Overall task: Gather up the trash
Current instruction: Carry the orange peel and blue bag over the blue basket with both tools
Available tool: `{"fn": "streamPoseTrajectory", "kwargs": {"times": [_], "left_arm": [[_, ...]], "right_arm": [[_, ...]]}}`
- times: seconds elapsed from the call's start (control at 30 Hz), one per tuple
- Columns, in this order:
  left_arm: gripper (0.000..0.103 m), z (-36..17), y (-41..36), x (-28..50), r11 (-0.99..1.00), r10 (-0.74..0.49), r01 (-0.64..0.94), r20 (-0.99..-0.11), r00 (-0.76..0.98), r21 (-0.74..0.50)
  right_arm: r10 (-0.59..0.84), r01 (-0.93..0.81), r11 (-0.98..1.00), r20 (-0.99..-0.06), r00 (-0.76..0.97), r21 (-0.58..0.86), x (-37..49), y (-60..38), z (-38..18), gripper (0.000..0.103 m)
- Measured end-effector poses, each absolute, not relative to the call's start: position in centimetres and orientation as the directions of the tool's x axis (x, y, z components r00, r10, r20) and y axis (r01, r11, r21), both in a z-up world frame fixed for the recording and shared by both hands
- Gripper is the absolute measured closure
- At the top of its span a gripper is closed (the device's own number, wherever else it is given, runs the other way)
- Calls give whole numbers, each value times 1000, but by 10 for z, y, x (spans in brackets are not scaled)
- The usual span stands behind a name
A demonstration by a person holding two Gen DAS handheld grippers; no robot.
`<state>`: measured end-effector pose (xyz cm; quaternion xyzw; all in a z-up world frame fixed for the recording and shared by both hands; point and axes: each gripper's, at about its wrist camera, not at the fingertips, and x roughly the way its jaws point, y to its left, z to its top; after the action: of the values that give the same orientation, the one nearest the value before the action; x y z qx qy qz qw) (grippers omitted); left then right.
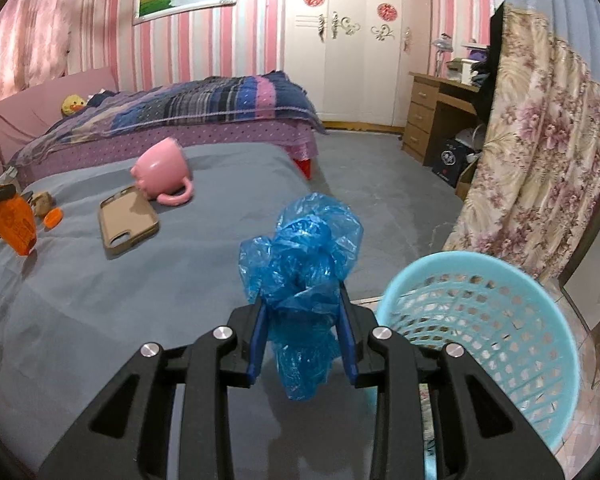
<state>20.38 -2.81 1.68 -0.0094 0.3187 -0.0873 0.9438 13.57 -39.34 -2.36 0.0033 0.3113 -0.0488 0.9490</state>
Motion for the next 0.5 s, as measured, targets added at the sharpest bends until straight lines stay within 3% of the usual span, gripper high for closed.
{"fn": "streamPoseTrajectory", "kwargs": {"times": [0.2, 0.5], "left_arm": [[97, 25, -110, 190, 951, -260, 308, -572, 778, -13], [97, 39, -241, 166, 863, -438, 505, -543, 716, -30]], "right_arm": [[-148, 164, 986, -566, 811, -23, 122, -437, -12, 72], [-262, 297, 955, -553, 791, -28, 90, -511, -1, 72]]}}
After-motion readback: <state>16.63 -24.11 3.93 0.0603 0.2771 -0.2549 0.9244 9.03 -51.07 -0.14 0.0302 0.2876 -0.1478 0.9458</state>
